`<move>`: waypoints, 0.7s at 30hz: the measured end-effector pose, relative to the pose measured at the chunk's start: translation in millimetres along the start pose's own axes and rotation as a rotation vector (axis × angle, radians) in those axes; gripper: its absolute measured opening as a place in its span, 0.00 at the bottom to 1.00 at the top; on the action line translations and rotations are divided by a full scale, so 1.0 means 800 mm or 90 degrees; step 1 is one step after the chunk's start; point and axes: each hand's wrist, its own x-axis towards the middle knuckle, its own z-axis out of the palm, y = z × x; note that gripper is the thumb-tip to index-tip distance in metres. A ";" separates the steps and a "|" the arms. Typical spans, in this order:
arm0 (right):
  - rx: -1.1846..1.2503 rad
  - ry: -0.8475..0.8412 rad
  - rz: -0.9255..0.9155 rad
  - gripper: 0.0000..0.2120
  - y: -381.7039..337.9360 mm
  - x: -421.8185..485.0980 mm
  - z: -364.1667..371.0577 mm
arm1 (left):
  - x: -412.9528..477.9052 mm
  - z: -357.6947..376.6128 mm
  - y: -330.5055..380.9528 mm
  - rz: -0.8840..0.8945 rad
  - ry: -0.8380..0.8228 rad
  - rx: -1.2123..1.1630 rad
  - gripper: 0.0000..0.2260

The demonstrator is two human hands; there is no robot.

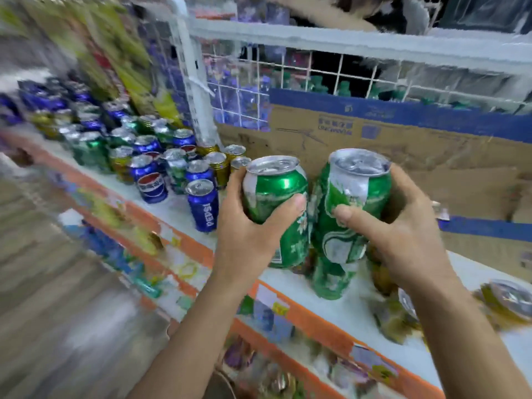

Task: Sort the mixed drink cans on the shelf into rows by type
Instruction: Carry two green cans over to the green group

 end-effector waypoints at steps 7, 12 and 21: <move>0.073 -0.178 0.002 0.25 -0.010 0.009 0.189 | -0.020 -0.183 0.009 -0.015 0.129 0.031 0.20; 0.103 -0.269 0.028 0.29 -0.014 0.014 0.316 | -0.024 -0.303 0.008 -0.037 0.244 0.053 0.21; 0.100 -0.373 0.083 0.27 0.011 0.028 0.470 | -0.023 -0.443 -0.009 -0.087 0.371 0.063 0.22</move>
